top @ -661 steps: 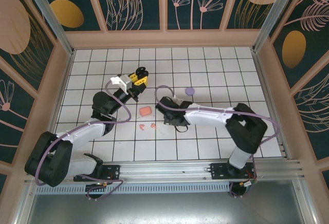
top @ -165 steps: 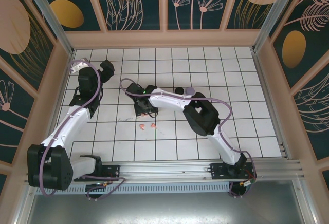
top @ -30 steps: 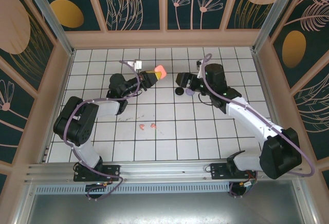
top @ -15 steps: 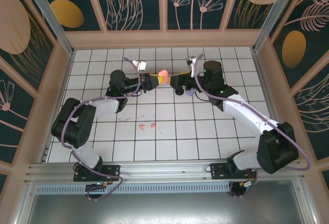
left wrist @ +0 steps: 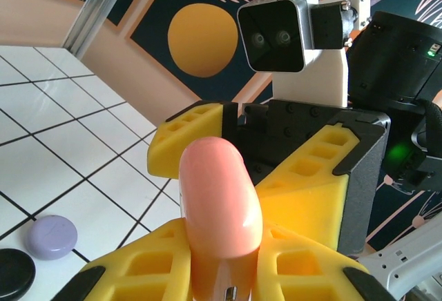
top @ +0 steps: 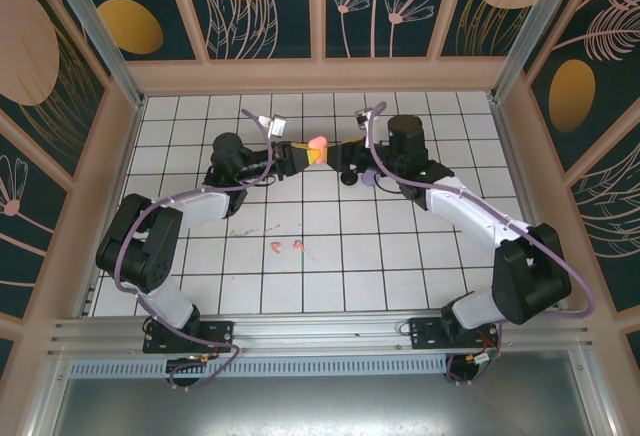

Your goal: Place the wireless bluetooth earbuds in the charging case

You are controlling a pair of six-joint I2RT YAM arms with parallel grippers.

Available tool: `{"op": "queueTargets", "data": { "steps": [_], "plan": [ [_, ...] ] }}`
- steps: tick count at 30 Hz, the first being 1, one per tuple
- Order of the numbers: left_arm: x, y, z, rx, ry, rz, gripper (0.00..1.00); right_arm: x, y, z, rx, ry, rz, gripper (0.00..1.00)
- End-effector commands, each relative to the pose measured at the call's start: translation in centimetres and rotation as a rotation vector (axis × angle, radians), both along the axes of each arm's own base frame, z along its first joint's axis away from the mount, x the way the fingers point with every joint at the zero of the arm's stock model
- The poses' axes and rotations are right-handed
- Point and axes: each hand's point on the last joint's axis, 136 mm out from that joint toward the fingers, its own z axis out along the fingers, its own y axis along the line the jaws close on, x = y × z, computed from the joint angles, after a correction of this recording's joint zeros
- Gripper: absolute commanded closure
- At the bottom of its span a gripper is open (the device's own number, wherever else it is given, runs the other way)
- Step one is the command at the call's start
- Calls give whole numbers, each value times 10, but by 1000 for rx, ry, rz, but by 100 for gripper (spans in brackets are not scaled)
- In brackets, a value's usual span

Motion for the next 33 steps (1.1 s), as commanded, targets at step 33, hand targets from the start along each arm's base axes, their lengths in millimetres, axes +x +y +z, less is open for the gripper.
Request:
{"op": "queueTargets", "data": {
  "steps": [33],
  "plan": [
    [-23,1,52,-63,-164,-65,100,-25,-12,31,280,31,136,48]
  ]
}}
